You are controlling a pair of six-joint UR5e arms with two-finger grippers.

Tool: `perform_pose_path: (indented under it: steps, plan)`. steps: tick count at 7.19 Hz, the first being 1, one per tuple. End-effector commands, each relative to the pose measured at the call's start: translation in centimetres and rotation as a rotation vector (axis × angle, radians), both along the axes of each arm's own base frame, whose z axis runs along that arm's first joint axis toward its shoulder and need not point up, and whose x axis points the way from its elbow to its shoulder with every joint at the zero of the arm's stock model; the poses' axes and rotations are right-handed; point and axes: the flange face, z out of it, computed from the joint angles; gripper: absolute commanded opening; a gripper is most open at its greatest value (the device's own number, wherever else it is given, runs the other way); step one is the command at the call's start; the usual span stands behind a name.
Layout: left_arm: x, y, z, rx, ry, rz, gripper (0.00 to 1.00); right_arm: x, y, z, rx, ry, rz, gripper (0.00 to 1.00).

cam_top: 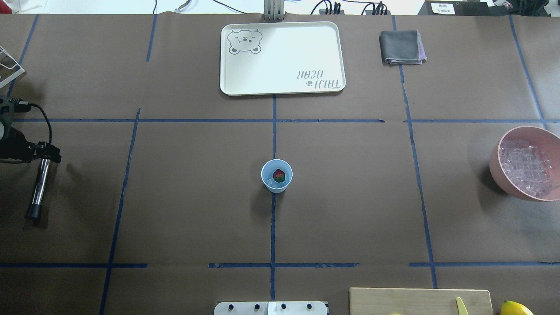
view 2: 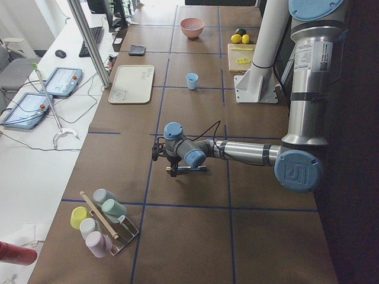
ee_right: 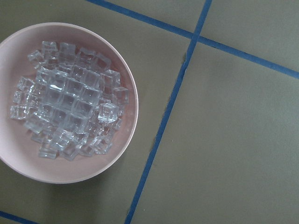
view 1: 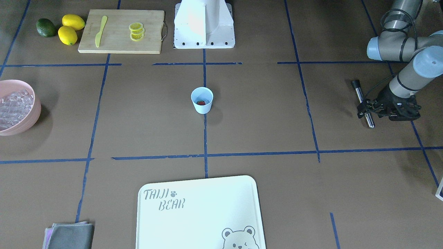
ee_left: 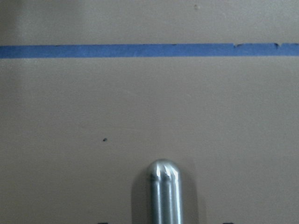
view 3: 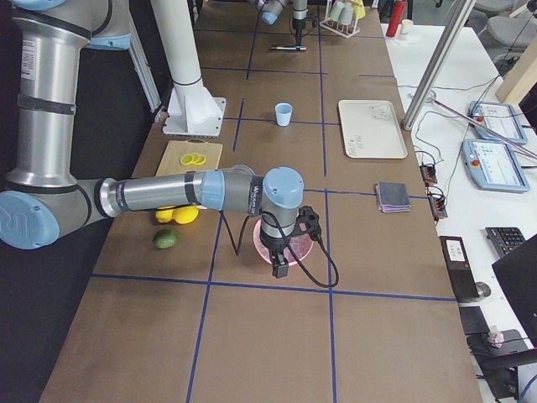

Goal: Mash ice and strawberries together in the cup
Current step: 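Grasp the steel muddler upright with the left gripper, then lift the muddler with the left gripper and carry it over the cup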

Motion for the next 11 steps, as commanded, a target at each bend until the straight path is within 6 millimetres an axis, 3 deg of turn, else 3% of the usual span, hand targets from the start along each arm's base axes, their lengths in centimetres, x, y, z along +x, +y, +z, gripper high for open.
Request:
perform_pose_path:
  steps: [1,3,4,5,7,8,9,11]
  plan:
    - [0.1,-0.1,-0.3,0.004,0.003,0.003,0.06,0.0,0.0,0.0,0.000,-0.001,0.000,0.99]
    - [0.1,-0.1,-0.5,0.006,0.005,0.003,0.01,0.0,0.1,0.1,-0.003,-0.002,0.000,0.99]
    - [0.2,-0.2,-1.5,0.018,0.017,0.005,0.00,0.0,0.0,0.1,-0.001,-0.002,0.000,0.99]
    - [0.2,-0.3,-4.1,0.067,0.041,0.003,0.00,0.0,0.0,0.0,-0.001,-0.001,0.001,0.99]
    - [0.1,-0.8,-12.4,0.333,0.120,0.092,0.01,0.0,0.0,-0.1,0.001,-0.001,0.001,0.99]
    - [1.2,-2.6,-18.0,0.516,0.183,0.136,0.04,0.0,0.0,0.0,-0.001,-0.001,0.001,0.99]
    - [1.9,-3.7,-23.3,0.582,0.245,0.114,0.01,0.0,0.0,0.0,-0.002,-0.001,0.001,0.99]
    - [2.8,-4.6,-30.9,0.740,0.377,0.068,0.00,0.2,0.1,0.0,-0.002,-0.001,0.006,0.99]
